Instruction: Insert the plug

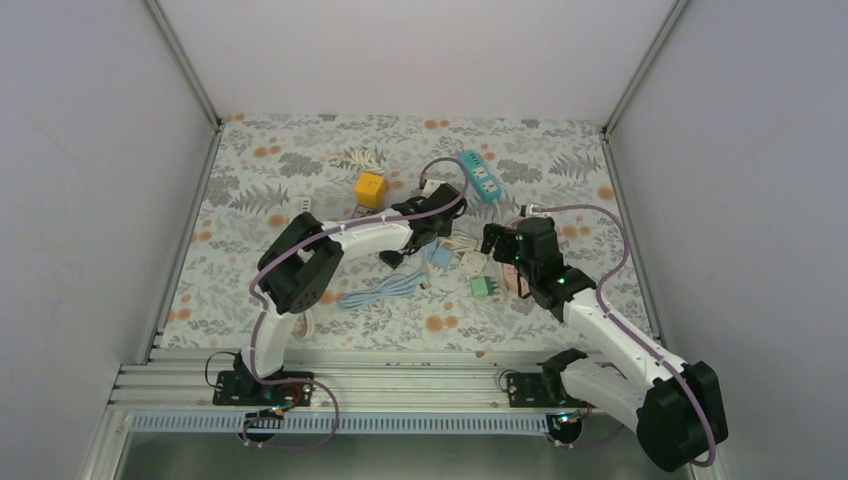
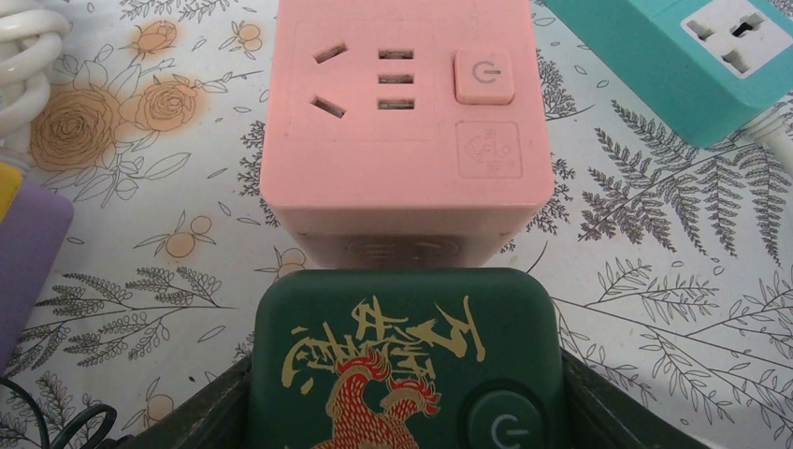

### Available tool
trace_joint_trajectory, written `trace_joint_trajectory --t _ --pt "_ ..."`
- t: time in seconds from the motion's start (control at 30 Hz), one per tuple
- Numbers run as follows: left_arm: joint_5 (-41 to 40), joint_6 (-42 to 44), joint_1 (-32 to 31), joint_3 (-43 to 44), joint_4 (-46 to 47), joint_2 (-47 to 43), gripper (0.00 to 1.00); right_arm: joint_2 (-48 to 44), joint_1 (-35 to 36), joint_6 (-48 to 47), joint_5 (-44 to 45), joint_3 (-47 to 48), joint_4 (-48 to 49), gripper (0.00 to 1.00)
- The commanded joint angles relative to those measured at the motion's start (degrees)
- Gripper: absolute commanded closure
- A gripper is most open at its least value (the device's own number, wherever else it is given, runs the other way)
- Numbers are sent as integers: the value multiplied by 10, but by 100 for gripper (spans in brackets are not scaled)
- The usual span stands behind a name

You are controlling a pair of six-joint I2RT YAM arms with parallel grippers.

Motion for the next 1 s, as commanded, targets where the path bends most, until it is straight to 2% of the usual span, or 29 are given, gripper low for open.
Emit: trace_joint_trajectory --t 0.0,0.23,0.4,0.63,0.77,0.83,0.97 --pt "93 -13 5 -23 -131 96 44 -8 -6 11 13 1 12 1" --pt "64 -41 6 -65 -117 114 44 -4 -6 12 9 -2 18 1" --pt "81 -50 25 -90 -91 71 43 -5 -6 10 4 -1 16 0" --pt "80 -7 27 -4 -139 16 29 -12 -6 14 6 7 -2 0" --pt "67 14 27 67 -174 -20 15 -15 -6 0 -23 24 -12 0" --pt "56 16 27 95 -189 -34 1 -18 -6 -3 -38 28 -13 1" --pt "53 16 27 106 -185 -76 0 -27 -6 -1 -47 33 -16 1"
